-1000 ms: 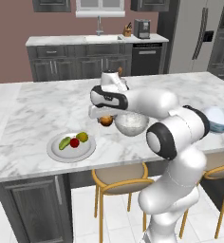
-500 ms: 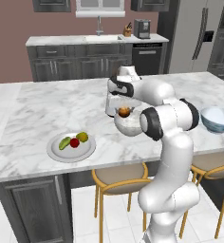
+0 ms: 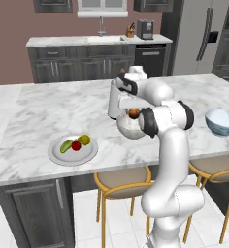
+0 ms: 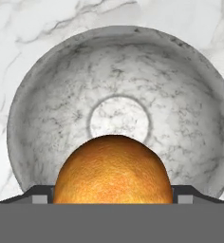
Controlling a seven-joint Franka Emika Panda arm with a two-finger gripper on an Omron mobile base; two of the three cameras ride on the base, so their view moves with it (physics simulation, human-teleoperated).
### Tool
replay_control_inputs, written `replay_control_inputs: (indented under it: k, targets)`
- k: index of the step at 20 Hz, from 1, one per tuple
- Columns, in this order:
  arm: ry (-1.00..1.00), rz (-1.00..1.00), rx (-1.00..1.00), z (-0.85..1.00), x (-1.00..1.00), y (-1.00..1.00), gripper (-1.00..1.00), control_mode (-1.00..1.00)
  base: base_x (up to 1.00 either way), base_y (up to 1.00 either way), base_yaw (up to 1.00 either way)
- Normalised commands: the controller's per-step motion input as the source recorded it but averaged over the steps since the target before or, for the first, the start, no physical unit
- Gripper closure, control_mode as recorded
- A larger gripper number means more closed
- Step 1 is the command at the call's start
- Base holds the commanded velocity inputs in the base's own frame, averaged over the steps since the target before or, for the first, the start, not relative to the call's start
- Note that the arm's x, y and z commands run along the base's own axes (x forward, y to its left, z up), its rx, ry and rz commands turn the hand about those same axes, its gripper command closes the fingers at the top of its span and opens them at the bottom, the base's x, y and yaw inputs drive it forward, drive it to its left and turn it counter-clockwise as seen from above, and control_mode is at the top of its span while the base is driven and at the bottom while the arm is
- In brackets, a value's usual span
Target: Take the fruits from the plate on the dining counter and place two fruits in each bowl.
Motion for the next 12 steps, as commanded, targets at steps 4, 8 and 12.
replay_control_inputs:
  k: [4,8,12]
  targets:
    - [0.10,0.02,0.00,-0.34,0.08,0.00,1.00,-1.00,0.00,0.00,0.00]
    - [0.06,0.00,0.00,-0.34,0.15,0.00,1.00,-1.00,0.00,0.00,0.00]
    - [0.00,0.00,0.00,-0.35,0.19,0.00,1.00,-1.00,0.00,0.00,0.00]
